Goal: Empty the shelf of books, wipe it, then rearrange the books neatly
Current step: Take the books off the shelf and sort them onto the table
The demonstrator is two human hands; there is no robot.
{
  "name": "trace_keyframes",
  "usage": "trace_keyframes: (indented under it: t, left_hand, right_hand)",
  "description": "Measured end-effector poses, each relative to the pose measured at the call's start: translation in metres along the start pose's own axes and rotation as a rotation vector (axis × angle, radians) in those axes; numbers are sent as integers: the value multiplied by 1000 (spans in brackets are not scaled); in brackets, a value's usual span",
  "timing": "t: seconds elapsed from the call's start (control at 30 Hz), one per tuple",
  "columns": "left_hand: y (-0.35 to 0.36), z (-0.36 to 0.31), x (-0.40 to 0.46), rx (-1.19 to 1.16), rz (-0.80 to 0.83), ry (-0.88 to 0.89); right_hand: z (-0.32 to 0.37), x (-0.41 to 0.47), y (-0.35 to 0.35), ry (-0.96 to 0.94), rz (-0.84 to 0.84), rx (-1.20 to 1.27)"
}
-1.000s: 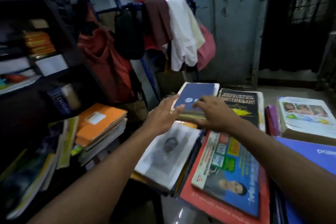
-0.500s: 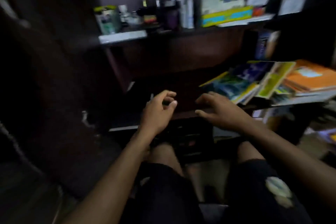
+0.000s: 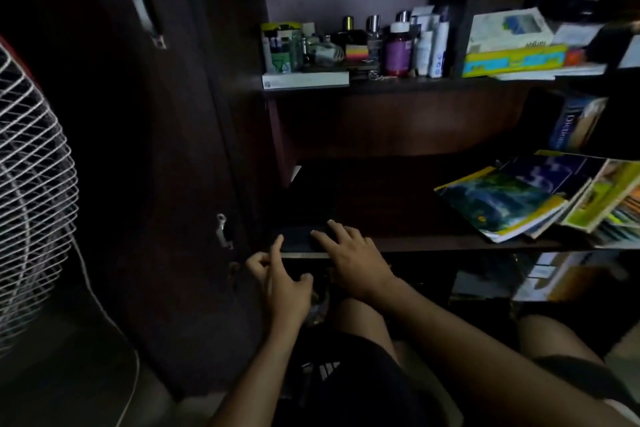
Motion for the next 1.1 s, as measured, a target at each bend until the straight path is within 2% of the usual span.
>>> trace_keyframes:
  t: [0.1, 0.2, 0.27, 0.37, 0.43, 0.53, 0.6, 0.67, 0.8, 0.9, 1.0, 1.1]
  left_hand:
    - [-5, 4, 0, -191, -80, 0]
    - [-10, -4, -8, -653, -93, -202]
    - [-3, -17, -22, -854, 75, -406]
    - [14, -36, -46, -888, 353, -560]
    - [34, -53, -70, -876, 435, -541]
    - [78, -89, -109, -900, 589, -465]
    - [103, -122, -131, -905, 695, -407]
    - [136, -159, -158, -893, 820, -368]
    - [199, -233, -216, -807, 1139, -311]
    - [229, -275, -270, -687, 1350, -164]
    - [250, -303, -322, -652, 1497, -40]
    - [265, -321, -361, -627, 1601, 73]
  right_hand:
    - [-4, -5, 0, -25, -61, 44]
    - [-20, -31, -11, -32, -63, 189]
    - [-35, -62, -18, -41, -54, 279]
    - [-55, -108, -27, -31, -94, 487]
    - [-77, -148, -36, 116, -178, 742]
    - [-118, -208, -49, 582, -382, 1313]
    - [-130, -241, -58, 773, -295, 1647]
    - [-144, -282, -73, 869, -289, 1674]
    - [-174, -375, -113, 1025, -671, 1508]
    - [-181, -447, -127, 1075, -918, 1563]
    - [-186, -512, -139, 1121, -1097, 1484]
    - [-194, -559, -147, 1170, -1177, 1438]
Point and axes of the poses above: each hand's wrist, its own x-axis towards the middle knuckle, its own y-axis out of the palm, z = x × y, the point moved 2 cm from there along x, towards the middle knuckle, and after that the axes turned 2 degrees about z, right-handed, at the moved point
